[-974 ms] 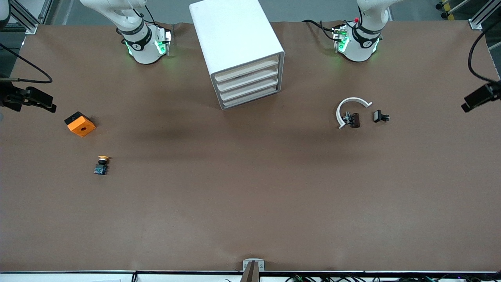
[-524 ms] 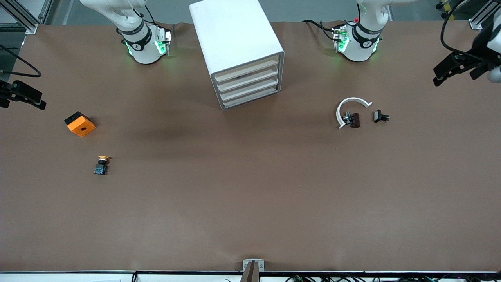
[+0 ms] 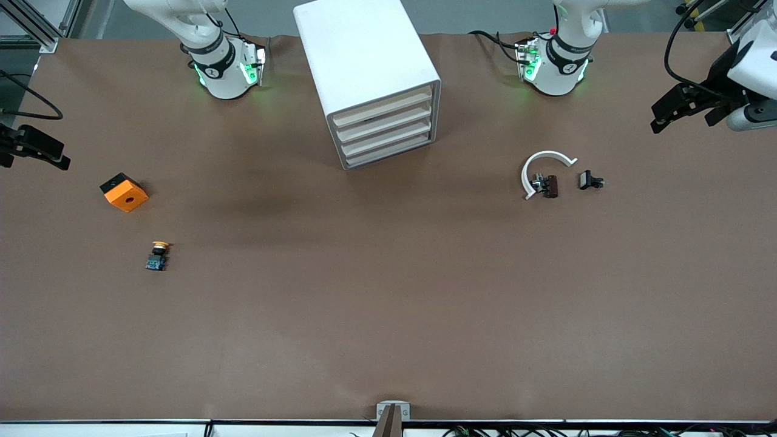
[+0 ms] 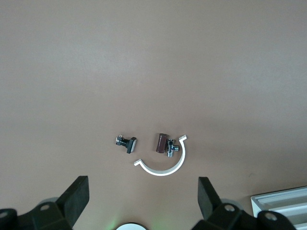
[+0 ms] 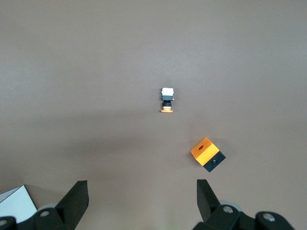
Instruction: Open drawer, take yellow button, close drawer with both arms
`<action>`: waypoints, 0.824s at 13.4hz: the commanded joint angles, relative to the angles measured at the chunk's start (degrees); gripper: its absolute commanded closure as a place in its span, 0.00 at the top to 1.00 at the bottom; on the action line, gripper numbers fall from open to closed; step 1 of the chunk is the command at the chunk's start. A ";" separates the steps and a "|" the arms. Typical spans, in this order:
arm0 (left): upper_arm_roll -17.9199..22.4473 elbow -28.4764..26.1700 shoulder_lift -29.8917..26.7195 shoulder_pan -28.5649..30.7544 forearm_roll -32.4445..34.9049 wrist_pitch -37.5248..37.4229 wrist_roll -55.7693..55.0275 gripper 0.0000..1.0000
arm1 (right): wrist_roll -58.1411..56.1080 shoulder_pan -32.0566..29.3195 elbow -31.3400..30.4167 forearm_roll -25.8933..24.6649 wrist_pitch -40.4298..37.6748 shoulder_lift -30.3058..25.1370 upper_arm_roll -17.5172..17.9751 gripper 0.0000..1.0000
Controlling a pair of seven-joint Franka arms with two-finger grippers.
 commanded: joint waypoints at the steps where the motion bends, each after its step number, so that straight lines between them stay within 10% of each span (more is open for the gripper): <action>1: 0.17 1.09 1.14 0.41 -0.60 0.31 1.34 1.00 | 0.38 -0.39 1.77 -0.06 -0.89 0.53 0.42 1.00; 11: 0.26 4.34 4.22 0.41 -0.16 -1.54 0.81 1.00 | 0.29 -0.39 1.77 1.08 -0.80 0.71 0.34 1.00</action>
